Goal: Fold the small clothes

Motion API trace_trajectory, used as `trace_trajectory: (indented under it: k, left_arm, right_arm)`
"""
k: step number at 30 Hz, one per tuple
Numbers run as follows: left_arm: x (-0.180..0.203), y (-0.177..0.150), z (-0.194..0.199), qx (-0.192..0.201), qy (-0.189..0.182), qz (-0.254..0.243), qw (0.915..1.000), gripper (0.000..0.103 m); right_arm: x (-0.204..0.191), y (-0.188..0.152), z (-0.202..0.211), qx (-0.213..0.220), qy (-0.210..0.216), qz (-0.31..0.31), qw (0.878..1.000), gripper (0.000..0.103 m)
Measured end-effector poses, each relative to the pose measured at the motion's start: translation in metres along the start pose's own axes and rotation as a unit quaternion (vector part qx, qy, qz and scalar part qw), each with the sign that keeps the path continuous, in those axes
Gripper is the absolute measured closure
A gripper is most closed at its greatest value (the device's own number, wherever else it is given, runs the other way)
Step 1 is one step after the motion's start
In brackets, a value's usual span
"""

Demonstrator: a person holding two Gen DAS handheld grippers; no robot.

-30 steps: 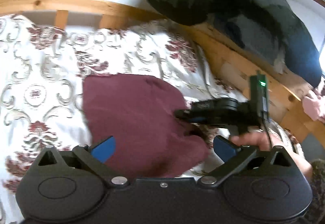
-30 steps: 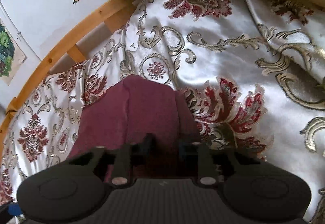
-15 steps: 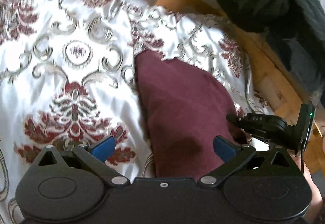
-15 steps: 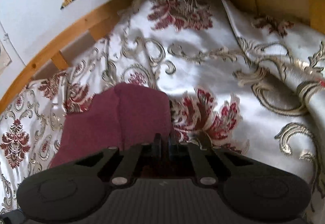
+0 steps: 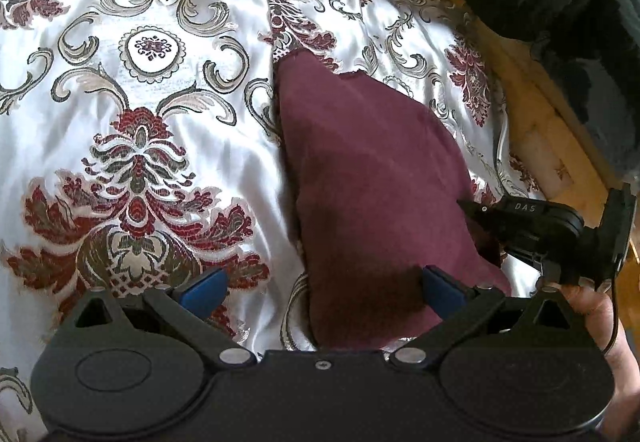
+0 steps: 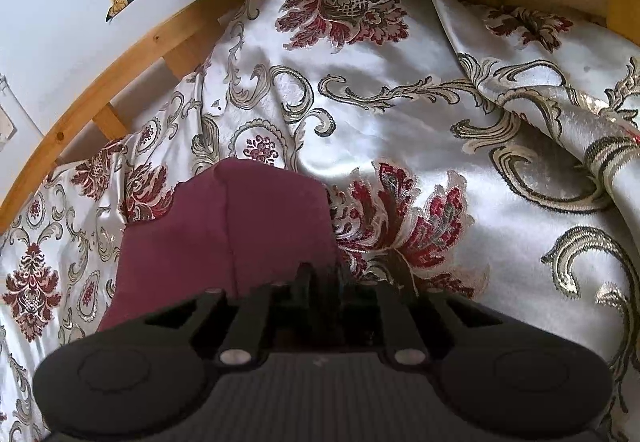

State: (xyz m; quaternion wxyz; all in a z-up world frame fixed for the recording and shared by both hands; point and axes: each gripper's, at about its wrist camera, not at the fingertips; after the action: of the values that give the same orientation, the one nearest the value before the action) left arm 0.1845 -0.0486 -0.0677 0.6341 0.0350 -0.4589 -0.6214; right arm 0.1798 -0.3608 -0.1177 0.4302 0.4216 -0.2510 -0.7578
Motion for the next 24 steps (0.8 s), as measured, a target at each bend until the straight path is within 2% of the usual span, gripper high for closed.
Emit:
trace_trajectory:
  k: [2, 6, 8, 12, 14, 16, 24]
  left_arm:
    - [0.0, 0.0, 0.0, -0.001, 0.001, -0.001, 1.0, 0.001]
    - [0.0, -0.001, -0.001, -0.001, 0.002, -0.002, 1.0, 0.001]
    - [0.0, -0.001, -0.001, -0.002, 0.002, -0.002, 1.0, 0.001]
    - [-0.001, -0.002, -0.002, -0.004, 0.003, -0.002, 1.0, 0.001]
    - [-0.001, -0.002, -0.002, -0.004, 0.003, -0.002, 1.0, 0.001]
    - [-0.001, -0.003, -0.002, -0.005, 0.004, -0.002, 1.0, 0.001]
    - [0.0, -0.007, -0.005, -0.009, 0.006, -0.007, 0.9999, 0.001]
  right_arm:
    - [0.003, 0.0, 0.0, -0.002, 0.0, -0.008, 1.0, 0.073]
    - [0.009, 0.001, 0.0, -0.006, 0.003, -0.034, 0.999, 0.064]
    - [0.011, 0.0, 0.0, -0.009, 0.005, -0.044, 0.999, 0.051]
    - [0.012, 0.0, 0.0, -0.013, 0.014, -0.053, 0.998, 0.038]
    - [0.012, 0.0, -0.001, -0.016, 0.02, -0.057, 0.998, 0.027]
    - [0.012, 0.0, -0.001, -0.018, 0.026, -0.062, 0.998, 0.02]
    - [0.004, -0.003, -0.006, -0.037, 0.027, -0.045, 0.998, 0.011]
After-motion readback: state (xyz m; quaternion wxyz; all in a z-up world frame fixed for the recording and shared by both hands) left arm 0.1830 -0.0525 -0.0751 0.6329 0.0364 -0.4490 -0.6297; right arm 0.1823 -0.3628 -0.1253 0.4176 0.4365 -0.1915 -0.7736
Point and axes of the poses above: each gripper's, at about its wrist camera, not at the fingertips, and z roughly against the way its jaws point, x to its right, y to its top, and after that the axes turned 9 degrees about x, right-handed
